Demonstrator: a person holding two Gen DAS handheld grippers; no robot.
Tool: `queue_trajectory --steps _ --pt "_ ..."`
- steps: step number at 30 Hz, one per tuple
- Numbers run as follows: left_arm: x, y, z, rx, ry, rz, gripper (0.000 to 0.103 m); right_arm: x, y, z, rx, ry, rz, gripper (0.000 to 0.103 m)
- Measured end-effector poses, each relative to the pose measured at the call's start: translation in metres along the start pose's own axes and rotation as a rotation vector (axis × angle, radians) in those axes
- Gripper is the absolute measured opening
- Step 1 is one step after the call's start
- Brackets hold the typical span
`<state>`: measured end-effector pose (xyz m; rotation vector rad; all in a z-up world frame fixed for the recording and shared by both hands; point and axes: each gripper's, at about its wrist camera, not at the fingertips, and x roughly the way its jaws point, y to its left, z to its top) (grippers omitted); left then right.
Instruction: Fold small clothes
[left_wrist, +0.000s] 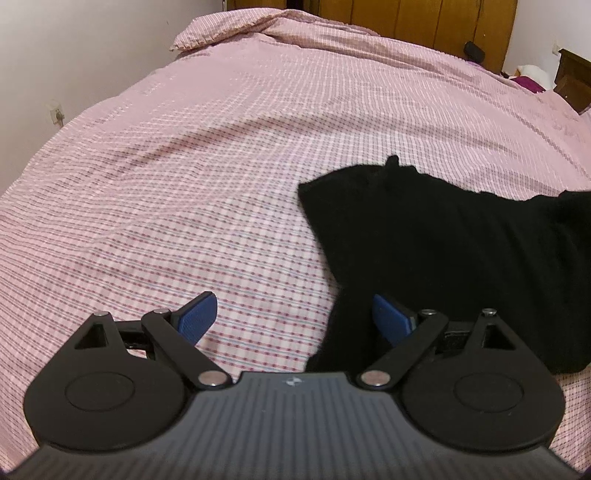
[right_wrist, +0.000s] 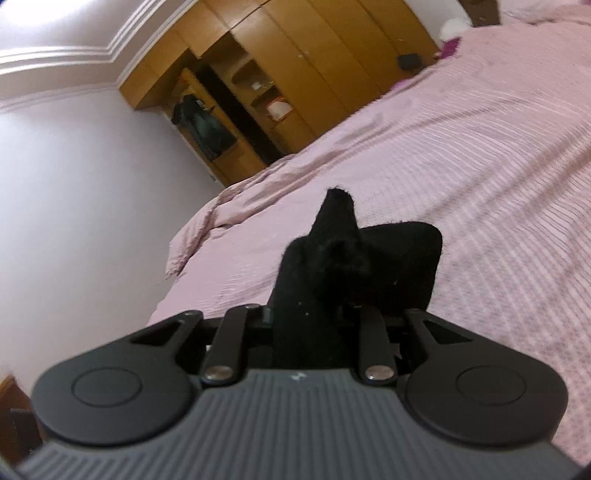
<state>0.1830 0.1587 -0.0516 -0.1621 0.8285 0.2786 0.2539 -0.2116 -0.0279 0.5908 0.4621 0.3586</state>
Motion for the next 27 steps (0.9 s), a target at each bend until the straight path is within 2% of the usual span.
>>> queue_trajectory --steps 7,12,19,25,27 --pt "-0.009 0.02 0.008 -0.016 -0.035 0.002 0.094 0.024 0.065 0.003 -0.077 0.036 0.057 0.024" --pt "-0.012 0.038 0.008 -0.04 -0.05 0.0 0.094 0.052 0.117 -0.013 -0.174 0.088 0.068 0.024" --pt "-0.008 0.073 -0.005 -0.105 -0.036 0.01 0.094 0.104 0.173 -0.067 -0.335 0.206 0.052 0.024" --pt "-0.003 0.098 -0.019 -0.15 -0.015 0.022 0.094 0.146 0.198 -0.125 -0.442 0.346 0.028 0.025" --pt "-0.002 0.104 -0.022 -0.161 -0.011 0.023 0.094 0.154 0.201 -0.142 -0.467 0.372 0.017 0.029"
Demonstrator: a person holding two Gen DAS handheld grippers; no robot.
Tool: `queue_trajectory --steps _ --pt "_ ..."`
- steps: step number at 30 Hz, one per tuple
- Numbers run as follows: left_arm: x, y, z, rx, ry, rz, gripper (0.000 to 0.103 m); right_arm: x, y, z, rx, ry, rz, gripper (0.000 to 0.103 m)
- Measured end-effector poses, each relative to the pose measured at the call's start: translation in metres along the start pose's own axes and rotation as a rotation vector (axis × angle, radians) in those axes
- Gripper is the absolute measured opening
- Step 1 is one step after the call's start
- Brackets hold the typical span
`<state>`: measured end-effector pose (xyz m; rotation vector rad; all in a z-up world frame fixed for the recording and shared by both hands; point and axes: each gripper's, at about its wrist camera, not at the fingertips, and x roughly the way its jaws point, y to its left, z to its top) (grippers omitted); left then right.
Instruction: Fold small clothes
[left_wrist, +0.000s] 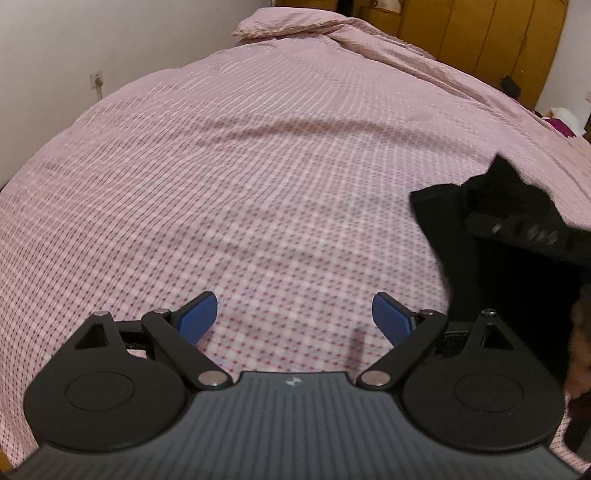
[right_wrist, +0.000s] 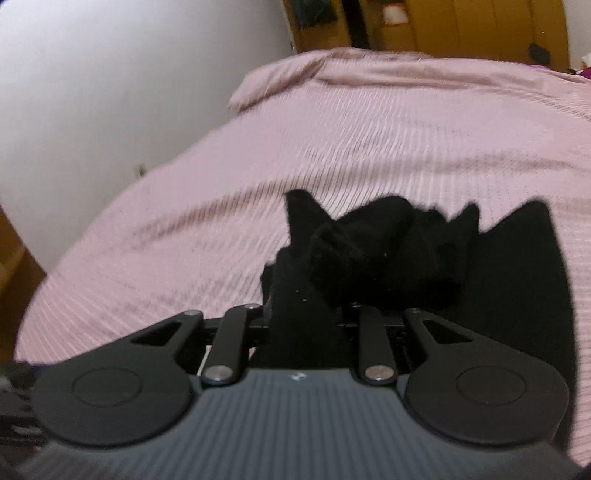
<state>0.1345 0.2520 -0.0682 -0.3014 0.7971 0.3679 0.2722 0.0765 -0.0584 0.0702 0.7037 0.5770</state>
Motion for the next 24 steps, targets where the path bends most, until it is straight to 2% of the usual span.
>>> queue_trajectory --steps 3,6,16,19,24 --pt "0.001 0.006 -0.002 -0.009 0.001 0.001 0.094 -0.002 0.011 -0.006 -0.035 -0.021 -0.004 0.04" --pt "0.001 0.009 -0.001 -0.019 -0.001 0.001 0.094 -0.016 0.016 -0.007 -0.059 -0.032 0.051 0.049" --pt "-0.016 -0.009 0.012 -0.017 -0.055 -0.043 0.094 -0.097 0.007 -0.018 -0.042 -0.13 0.221 0.05" --pt "-0.025 -0.018 0.016 -0.015 -0.082 -0.077 0.094 -0.105 -0.003 -0.016 -0.036 -0.151 0.208 0.051" --pt "-0.038 -0.035 0.024 -0.009 -0.112 -0.133 0.094 -0.116 -0.028 -0.023 -0.044 -0.182 0.081 0.051"
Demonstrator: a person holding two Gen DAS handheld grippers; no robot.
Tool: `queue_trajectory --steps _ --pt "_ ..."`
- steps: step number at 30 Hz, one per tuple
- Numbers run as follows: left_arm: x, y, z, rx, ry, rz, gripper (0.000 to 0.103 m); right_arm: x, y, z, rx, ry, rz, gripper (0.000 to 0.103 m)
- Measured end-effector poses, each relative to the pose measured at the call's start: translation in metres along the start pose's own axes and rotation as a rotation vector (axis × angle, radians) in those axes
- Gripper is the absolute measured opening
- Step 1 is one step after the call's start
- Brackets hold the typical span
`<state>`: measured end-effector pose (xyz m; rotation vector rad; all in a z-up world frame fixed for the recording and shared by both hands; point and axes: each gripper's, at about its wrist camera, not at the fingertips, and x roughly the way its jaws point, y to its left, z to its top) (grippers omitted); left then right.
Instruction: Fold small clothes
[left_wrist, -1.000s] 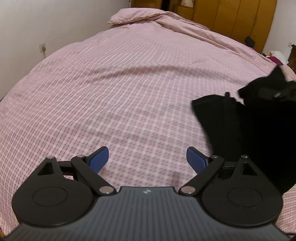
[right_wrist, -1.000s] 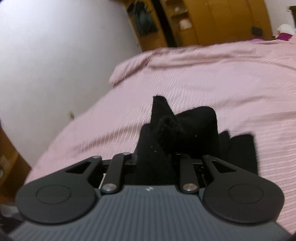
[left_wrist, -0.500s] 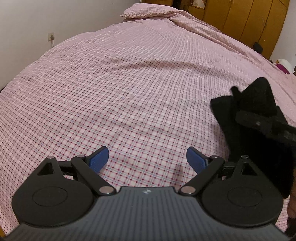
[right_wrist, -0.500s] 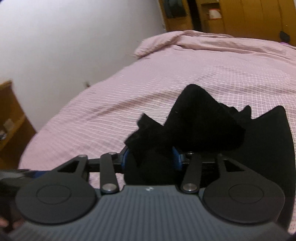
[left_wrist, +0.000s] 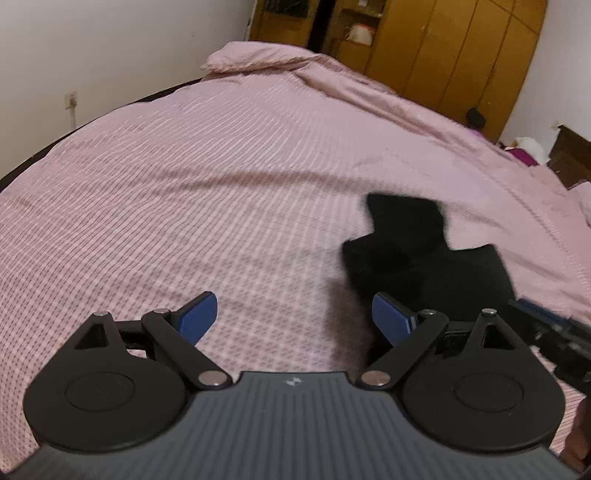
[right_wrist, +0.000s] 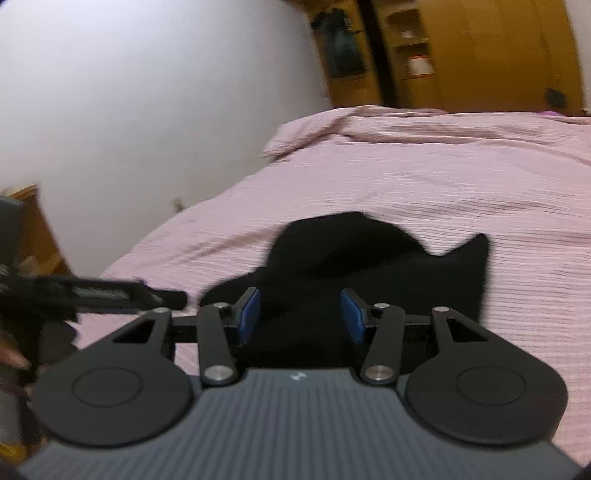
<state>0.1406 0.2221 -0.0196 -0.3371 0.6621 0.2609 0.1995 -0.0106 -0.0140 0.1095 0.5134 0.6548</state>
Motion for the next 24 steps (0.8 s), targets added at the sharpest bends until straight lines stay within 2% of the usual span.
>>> queue_trajectory --steps 8,15,19,21,24 --pt "0.006 -0.027 0.007 0.032 -0.012 -0.03 0.094 -0.003 -0.041 -0.014 0.067 0.005 -0.169 0.051" --pt "0.036 -0.034 -0.004 0.018 0.056 -0.005 0.094 0.002 -0.053 -0.03 0.12 0.05 -0.147 0.051" --pt "0.05 -0.033 -0.019 0.042 0.104 0.068 0.094 0.007 -0.054 -0.042 0.11 0.086 -0.147 0.052" --pt "0.051 -0.029 -0.024 0.018 0.115 0.05 0.094 0.006 -0.052 -0.048 0.099 0.081 -0.147 0.052" --pt "0.045 -0.025 -0.027 -0.04 0.081 -0.054 0.093 0.002 -0.049 -0.052 0.085 0.058 -0.148 0.053"
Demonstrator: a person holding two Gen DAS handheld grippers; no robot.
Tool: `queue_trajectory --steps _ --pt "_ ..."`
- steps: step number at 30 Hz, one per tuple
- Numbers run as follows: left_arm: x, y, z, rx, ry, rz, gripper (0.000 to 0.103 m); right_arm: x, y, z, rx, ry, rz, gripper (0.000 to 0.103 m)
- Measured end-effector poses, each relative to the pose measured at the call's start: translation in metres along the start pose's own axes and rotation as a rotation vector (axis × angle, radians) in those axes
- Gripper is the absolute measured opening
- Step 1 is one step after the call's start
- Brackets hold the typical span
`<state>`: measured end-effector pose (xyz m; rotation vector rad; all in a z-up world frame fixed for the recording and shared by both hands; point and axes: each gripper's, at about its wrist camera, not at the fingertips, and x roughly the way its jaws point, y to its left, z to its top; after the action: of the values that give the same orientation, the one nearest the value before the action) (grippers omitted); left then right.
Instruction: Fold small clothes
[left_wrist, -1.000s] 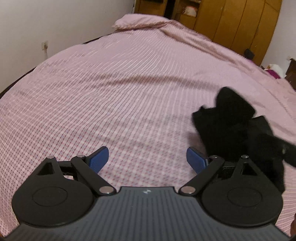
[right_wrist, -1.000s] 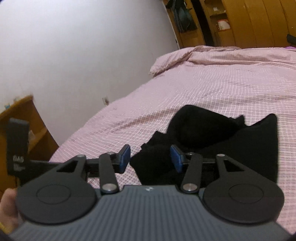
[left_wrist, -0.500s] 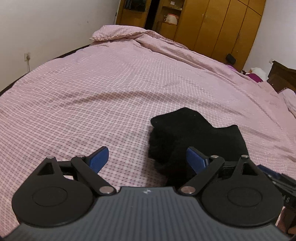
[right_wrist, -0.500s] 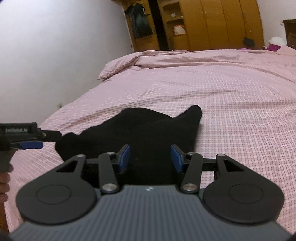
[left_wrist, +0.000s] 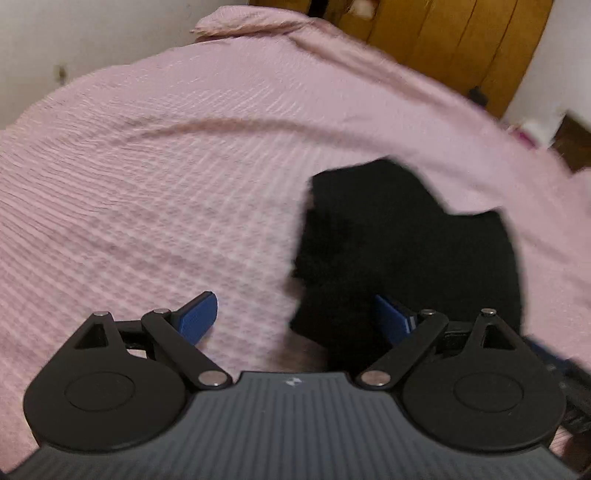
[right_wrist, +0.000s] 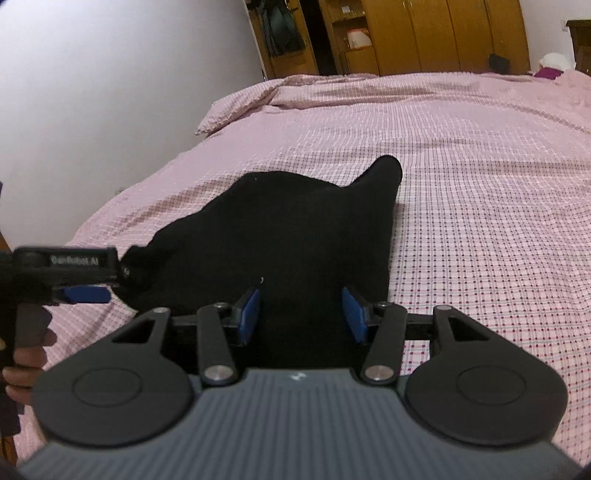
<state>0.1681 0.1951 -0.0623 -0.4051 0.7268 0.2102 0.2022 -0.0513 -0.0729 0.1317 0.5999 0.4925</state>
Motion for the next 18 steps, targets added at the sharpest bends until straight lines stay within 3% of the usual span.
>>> queue_trajectory --steps 3,7,9,12,14,15,16,18 --pt "-0.004 -0.003 -0.002 -0.005 -0.022 -0.109 0.093 -0.003 -0.004 -0.005 0.006 -0.021 0.021 0.058" --pt "-0.002 -0.007 -0.007 -0.004 -0.017 -0.09 0.091 -0.015 -0.001 -0.01 -0.029 -0.02 0.029 0.06" --pt "-0.003 -0.005 -0.009 -0.029 -0.024 -0.102 0.083 -0.021 0.002 -0.014 -0.069 -0.011 0.037 0.069" --pt "-0.007 0.0 -0.008 -0.068 -0.03 -0.132 0.06 -0.022 0.008 -0.021 -0.137 -0.004 0.029 0.07" --pt "-0.008 -0.001 -0.006 -0.087 -0.036 -0.152 0.038 -0.019 0.013 -0.022 -0.171 -0.006 0.007 0.07" --pt "-0.01 -0.001 -0.006 -0.093 -0.042 -0.156 0.033 -0.016 0.015 -0.021 -0.179 -0.012 -0.008 0.069" --pt "-0.013 -0.002 -0.005 -0.098 -0.05 -0.155 0.025 -0.012 0.015 -0.019 -0.183 -0.03 -0.024 0.067" --pt "-0.023 -0.004 -0.004 -0.107 -0.075 -0.167 0.019 -0.012 0.014 -0.015 -0.173 -0.064 -0.026 0.035"
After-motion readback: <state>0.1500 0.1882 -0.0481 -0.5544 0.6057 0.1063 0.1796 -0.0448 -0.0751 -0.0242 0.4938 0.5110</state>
